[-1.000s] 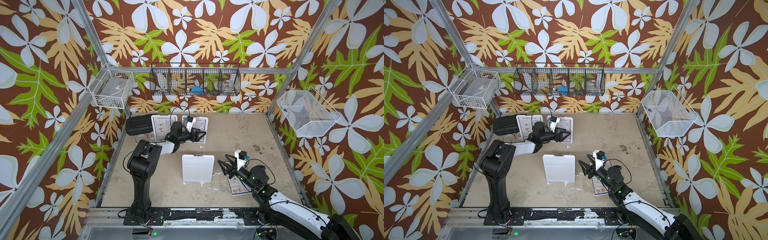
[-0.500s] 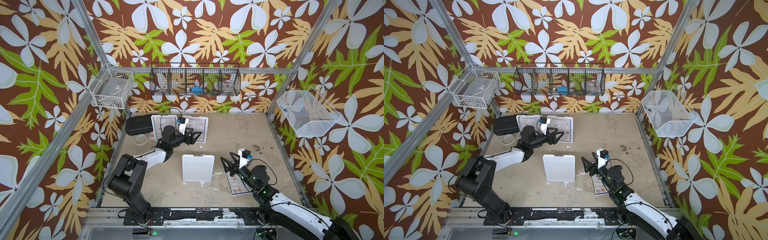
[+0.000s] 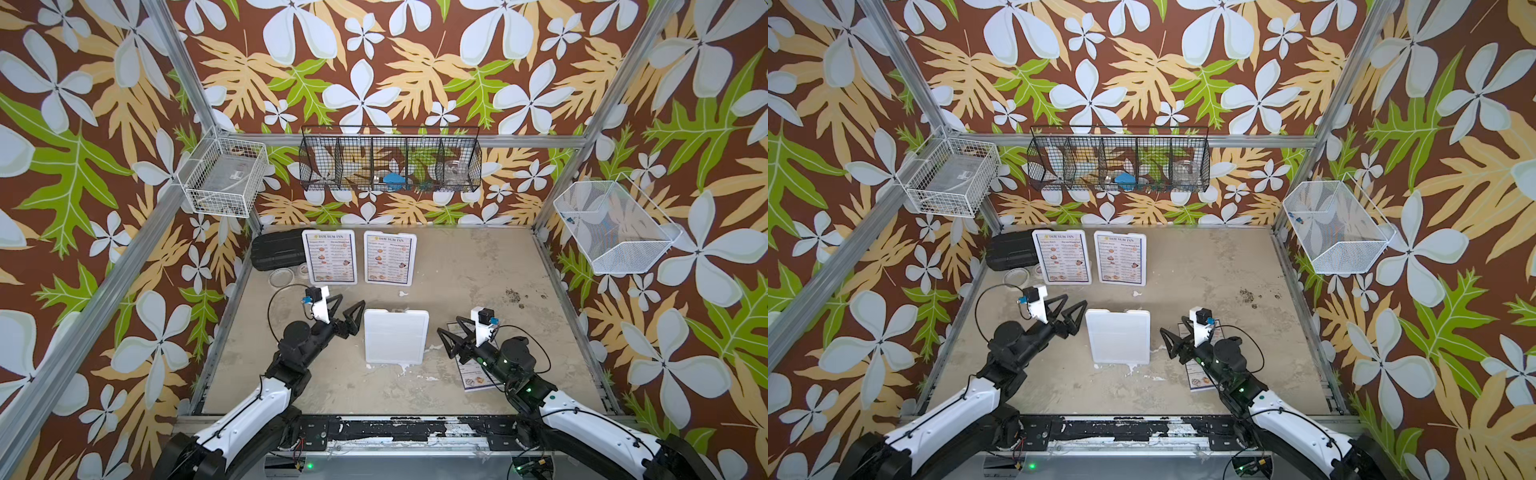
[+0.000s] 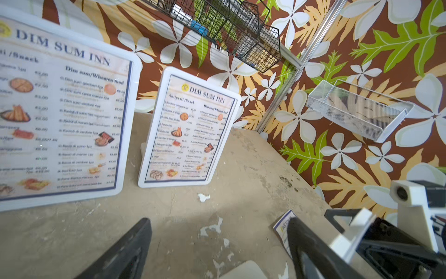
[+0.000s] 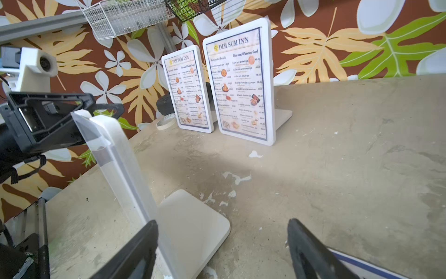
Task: Insert the menus into the narrow rack
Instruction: Move the narrow rack to the center of the board.
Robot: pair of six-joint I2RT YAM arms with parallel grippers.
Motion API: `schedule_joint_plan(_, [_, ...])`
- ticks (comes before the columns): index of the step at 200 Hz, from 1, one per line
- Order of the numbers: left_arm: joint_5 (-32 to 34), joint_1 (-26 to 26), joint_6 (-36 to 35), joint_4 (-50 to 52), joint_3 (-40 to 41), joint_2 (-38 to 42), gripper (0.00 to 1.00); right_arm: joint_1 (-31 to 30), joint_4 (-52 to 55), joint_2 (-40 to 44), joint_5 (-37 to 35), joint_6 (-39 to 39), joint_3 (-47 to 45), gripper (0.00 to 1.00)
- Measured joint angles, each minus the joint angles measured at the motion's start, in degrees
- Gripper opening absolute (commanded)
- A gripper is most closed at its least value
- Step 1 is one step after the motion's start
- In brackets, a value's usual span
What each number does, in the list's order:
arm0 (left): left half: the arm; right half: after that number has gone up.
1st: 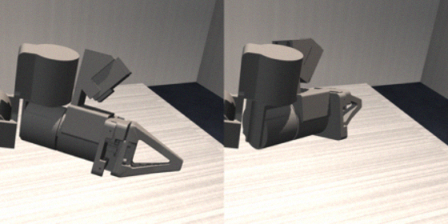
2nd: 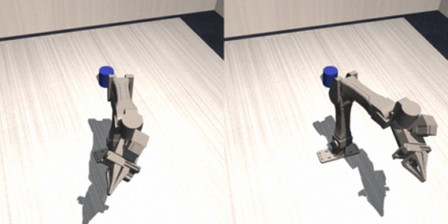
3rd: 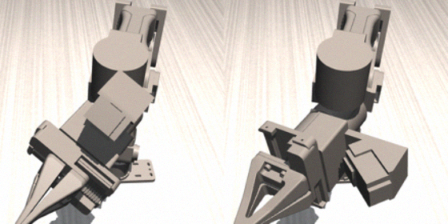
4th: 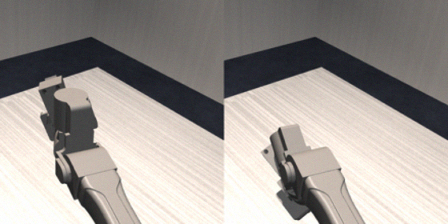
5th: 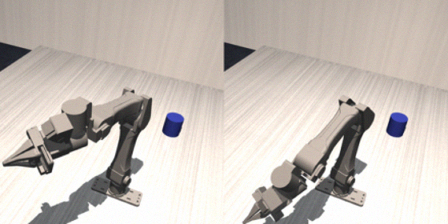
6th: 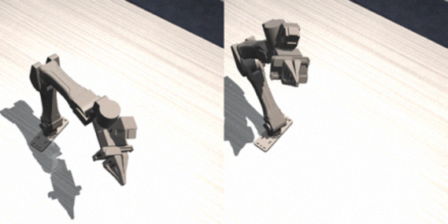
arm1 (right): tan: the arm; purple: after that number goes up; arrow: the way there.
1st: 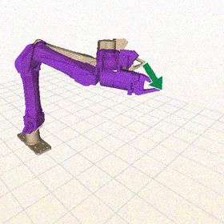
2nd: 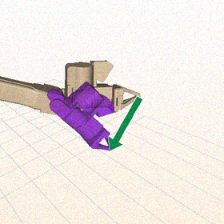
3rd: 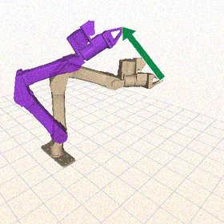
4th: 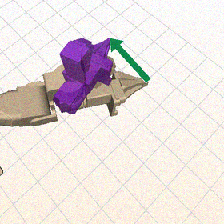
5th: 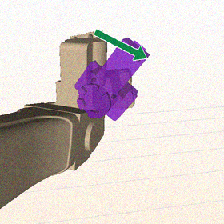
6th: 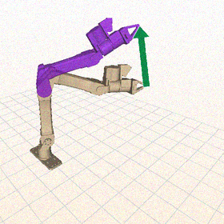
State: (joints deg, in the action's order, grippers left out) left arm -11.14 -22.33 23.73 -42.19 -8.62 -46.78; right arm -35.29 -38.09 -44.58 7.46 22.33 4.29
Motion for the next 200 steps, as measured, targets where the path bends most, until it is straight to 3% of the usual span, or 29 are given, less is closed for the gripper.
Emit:
schedule_joint_plan(29, [-4.5,0.0,0.0,-0.2,5.1,8.0,0.90,-1.7,-2.7,-4.6,2.0,0.1,0.2,0.84])
schedule_joint_plan(53, [-7.4,-0.1,0.2,-1.9,6.8,9.1,0.87,-2.6,-5.3,-9.8,3.0,0.1,0.7,0.83])
schedule_joint_plan(129, [-8.7,-0.2,0.4,-8.4,7.9,-2.2,0.84,-2.8,-14.0,-21.3,3.1,1.7,1.0,0.80])
schedule_joint_plan(200, [-2.4,-0.2,0.1,-13.2,5.0,-15.2,0.82,-2.8,-20.8,-30.1,2.7,4.3,2.6,0.78])
